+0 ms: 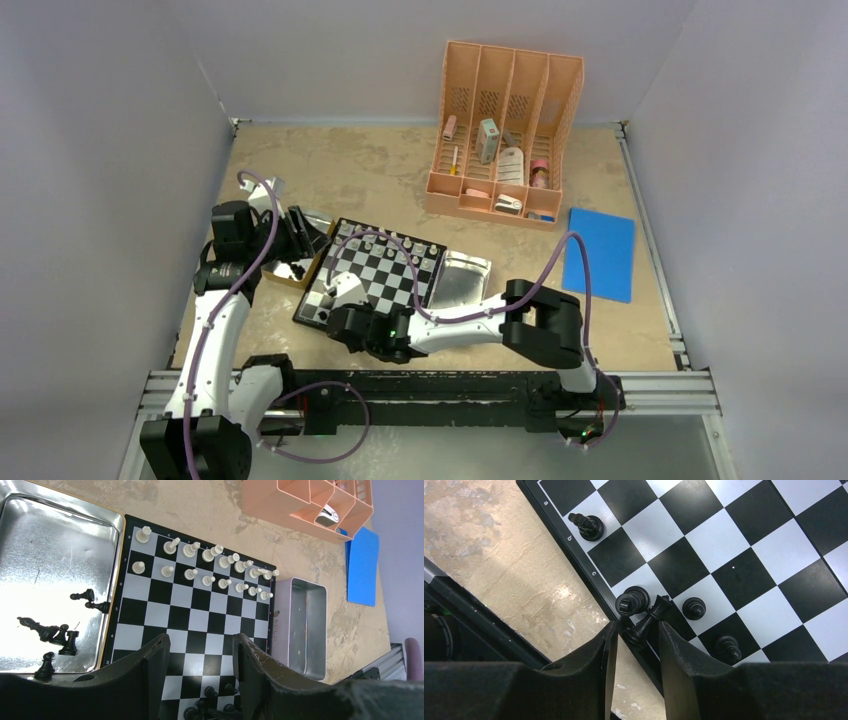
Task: Set up the chess pieces on the board
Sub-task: Pick up the chess piece from the chessboard.
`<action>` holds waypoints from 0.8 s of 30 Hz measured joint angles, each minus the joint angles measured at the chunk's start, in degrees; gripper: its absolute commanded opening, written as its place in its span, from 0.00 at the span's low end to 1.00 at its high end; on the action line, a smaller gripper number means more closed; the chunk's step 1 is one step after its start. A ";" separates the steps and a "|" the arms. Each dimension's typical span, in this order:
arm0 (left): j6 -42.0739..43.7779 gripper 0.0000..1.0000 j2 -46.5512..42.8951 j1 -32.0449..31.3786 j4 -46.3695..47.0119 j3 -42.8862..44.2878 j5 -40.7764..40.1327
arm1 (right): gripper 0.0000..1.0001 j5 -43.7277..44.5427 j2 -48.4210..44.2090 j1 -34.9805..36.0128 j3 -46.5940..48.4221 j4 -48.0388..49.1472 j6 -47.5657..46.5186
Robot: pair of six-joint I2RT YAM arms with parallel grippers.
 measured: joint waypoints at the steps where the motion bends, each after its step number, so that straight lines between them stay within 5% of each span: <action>1: 0.02 0.49 0.00 0.00 0.00 0.00 0.00 | 0.38 0.09 0.24 0.00 0.17 -0.20 0.00; 24: -0.04 0.49 0.28 0.00 0.07 0.00 1.14 | 0.25 1.68 0.13 0.00 1.75 -3.69 0.13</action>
